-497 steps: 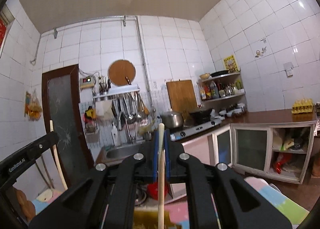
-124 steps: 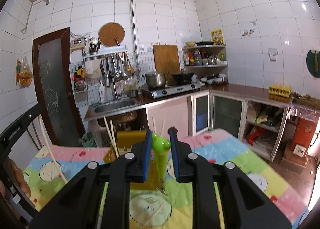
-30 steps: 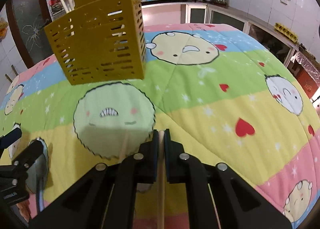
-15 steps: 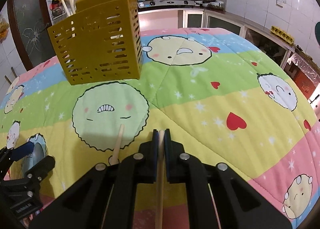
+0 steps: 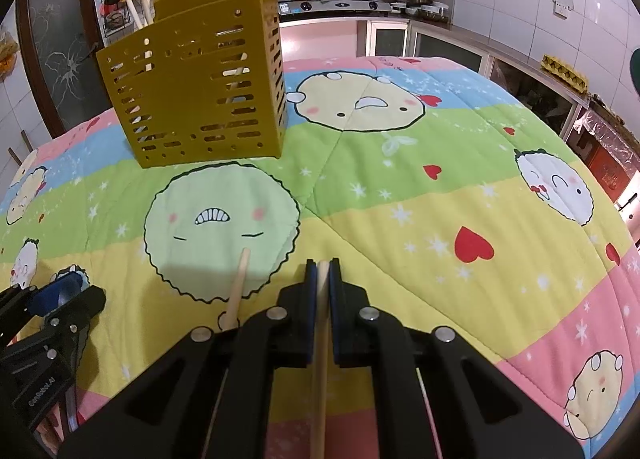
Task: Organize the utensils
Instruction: 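Close the right tool on a wooden chopstick while the left tool grasps the grey spoon, then lift the chopstick and grey spoon and carry both over the holder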
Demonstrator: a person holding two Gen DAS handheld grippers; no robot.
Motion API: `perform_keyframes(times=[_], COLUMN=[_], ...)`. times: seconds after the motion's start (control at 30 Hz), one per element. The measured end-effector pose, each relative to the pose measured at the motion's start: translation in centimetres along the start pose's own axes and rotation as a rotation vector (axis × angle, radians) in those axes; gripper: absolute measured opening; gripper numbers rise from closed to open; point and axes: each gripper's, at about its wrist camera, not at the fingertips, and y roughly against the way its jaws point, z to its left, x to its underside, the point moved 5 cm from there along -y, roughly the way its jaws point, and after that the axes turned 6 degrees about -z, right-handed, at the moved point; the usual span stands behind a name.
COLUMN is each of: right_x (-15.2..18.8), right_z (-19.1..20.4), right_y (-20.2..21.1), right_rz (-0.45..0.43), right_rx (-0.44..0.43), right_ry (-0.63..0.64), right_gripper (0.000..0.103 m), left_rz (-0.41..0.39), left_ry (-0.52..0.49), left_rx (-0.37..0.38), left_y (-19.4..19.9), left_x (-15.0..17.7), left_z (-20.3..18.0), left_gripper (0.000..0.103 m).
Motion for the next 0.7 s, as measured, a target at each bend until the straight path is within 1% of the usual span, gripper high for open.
perform_keyframes(times=[0.13,0.3,0.5,0.57,0.63,0.7], right_x=[-0.1,-0.9,-2.2,-2.7,-3.5,-4.2], right_z=[-0.1,-0.1,-0.5,-0.7,-0.7,-0.8], right_y=[0.3,1.9,4.3,5.3,6.6,7.5], right_rz=[-0.007,-0.032,-0.082,-0.104,-0.146,-0.184], right_rx=[0.001,-0.01,-0.037,-0.049,-0.072,-0.063], right_ry=[0.0,0.0,-0.02,-0.03,-0.034,-0.036], right_gripper=[0.006,0.006,0.006,0.006,0.006,0.006], left_rz=[-0.035,-0.083,-0.166,-0.2,-0.232,-0.269], left_ry=[-0.023,-0.03,0.001,0.009,0.012,0.014], left_rx=[-0.011,-0.036,-0.051,-0.052,-0.058,-0.067], left_y=[0.6,1.9,4.5,5.7,6.7,7.7], left_x=[-0.3,-1.1,-2.9,-3.6,-4.2,-4.7], left_z=[-0.3,0.0,1.0,1.2,1.4,1.6], left_gripper=[0.034,0.034,0.034,0.034,0.034,0.034])
